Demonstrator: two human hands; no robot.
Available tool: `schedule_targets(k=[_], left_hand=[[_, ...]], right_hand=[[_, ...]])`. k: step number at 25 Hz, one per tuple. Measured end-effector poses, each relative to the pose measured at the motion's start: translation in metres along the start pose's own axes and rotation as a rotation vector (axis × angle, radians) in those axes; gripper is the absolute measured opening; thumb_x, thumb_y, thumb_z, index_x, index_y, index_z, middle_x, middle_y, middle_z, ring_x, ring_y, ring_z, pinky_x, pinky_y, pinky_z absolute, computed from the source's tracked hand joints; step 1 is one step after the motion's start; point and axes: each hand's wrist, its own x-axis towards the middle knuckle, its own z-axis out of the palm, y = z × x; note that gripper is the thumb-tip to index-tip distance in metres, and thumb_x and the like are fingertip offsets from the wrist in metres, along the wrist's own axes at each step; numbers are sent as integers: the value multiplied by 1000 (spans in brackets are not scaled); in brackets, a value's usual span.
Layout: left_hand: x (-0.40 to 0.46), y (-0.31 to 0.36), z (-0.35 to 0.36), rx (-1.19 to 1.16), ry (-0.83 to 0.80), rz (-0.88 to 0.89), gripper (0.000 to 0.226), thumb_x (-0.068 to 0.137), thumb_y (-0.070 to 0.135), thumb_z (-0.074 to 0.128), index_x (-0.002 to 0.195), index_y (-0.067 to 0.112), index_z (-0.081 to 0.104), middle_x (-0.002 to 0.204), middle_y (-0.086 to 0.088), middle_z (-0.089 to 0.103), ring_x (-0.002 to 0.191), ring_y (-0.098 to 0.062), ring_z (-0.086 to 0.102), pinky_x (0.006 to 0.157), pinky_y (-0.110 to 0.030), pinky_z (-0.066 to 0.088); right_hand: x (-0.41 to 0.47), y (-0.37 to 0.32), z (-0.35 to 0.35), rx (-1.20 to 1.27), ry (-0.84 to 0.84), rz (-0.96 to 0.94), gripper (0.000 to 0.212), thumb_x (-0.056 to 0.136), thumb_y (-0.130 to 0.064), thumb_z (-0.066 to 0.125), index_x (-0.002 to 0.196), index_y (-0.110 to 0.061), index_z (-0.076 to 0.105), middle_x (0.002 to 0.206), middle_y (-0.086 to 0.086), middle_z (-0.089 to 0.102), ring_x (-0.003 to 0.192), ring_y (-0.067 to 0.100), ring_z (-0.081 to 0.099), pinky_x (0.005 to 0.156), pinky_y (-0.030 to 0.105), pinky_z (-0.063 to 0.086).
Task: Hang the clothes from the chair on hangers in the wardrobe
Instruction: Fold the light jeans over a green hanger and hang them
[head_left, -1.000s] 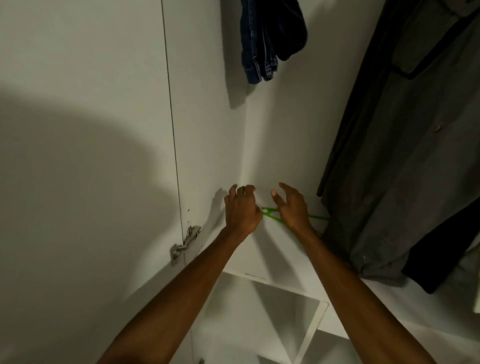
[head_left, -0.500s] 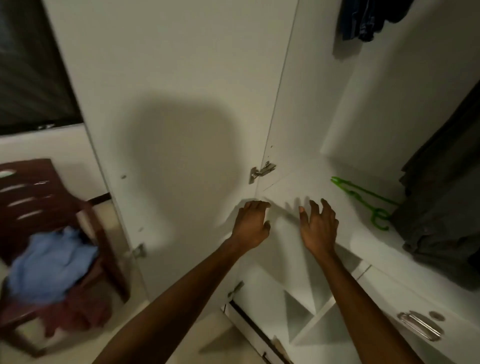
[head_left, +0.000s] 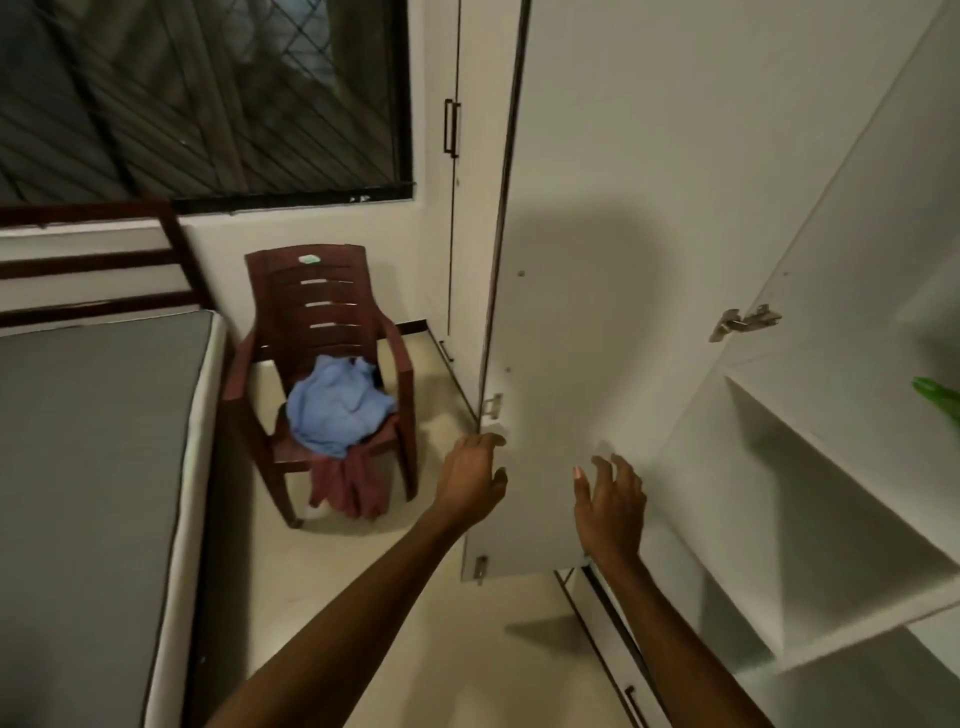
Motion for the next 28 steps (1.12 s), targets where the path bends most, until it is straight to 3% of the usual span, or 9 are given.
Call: schedule_targets(k=[5, 11, 13, 15, 19, 24, 28], left_hand=[[-16, -96, -35, 2, -13, -137, 44, 81, 18, 68, 124, 14, 62, 118, -7, 67, 113, -28, 60, 88, -34, 49], [-21, -245, -76, 39, -42, -262, 27, 74, 17, 56, 100, 18, 64, 94, 1, 69, 90, -25, 66, 69, -40, 54], [-24, -280, -95, 41, -49, -318, 19, 77, 14, 58, 95, 17, 63, 93, -1, 69, 89, -27, 66, 70, -41, 54], [-29, -303, -108, 44, -30, -354, 22, 81, 14, 62, 104, 14, 64, 100, -4, 68, 94, -27, 64, 73, -39, 53], [-22, -348, -122, 27, -42, -420, 32, 87, 18, 66, 118, 15, 62, 114, -3, 68, 100, -24, 67, 79, -31, 52], [19, -399, -123, 32, -104, -474, 34, 87, 21, 65, 121, 17, 63, 114, -3, 68, 100, -21, 67, 77, -26, 49], [83, -442, -118, -8, -128, -494, 31, 89, 17, 66, 120, 14, 64, 117, -3, 70, 99, -21, 68, 81, -29, 52]], right_hand=[[-21, -83, 65, 31, -90, -102, 47, 104, -45, 44, 130, -11, 63, 145, 15, 51, 131, 32, 46, 105, 47, 41], [-33, -195, 153, 114, -148, -115, 63, 100, -57, 29, 117, -7, 64, 131, 16, 58, 121, 37, 53, 99, 48, 47], [-33, -226, 180, 124, -209, -101, 57, 103, -52, 38, 119, -3, 63, 129, 19, 59, 120, 40, 54, 98, 49, 47], [-32, -249, 199, 128, -263, -94, 55, 103, -47, 46, 130, -1, 59, 138, 20, 55, 127, 38, 51, 103, 48, 45], [-23, -287, 239, 143, -339, -113, 57, 104, -45, 44, 141, -1, 53, 148, 21, 50, 136, 37, 45, 109, 48, 41], [13, -316, 292, 144, -390, -73, 55, 105, -40, 47, 144, -1, 51, 151, 22, 47, 139, 37, 43, 112, 47, 38], [58, -333, 354, 169, -437, -54, 71, 101, -57, 30, 142, -5, 53, 147, 18, 51, 134, 33, 46, 109, 45, 43]])
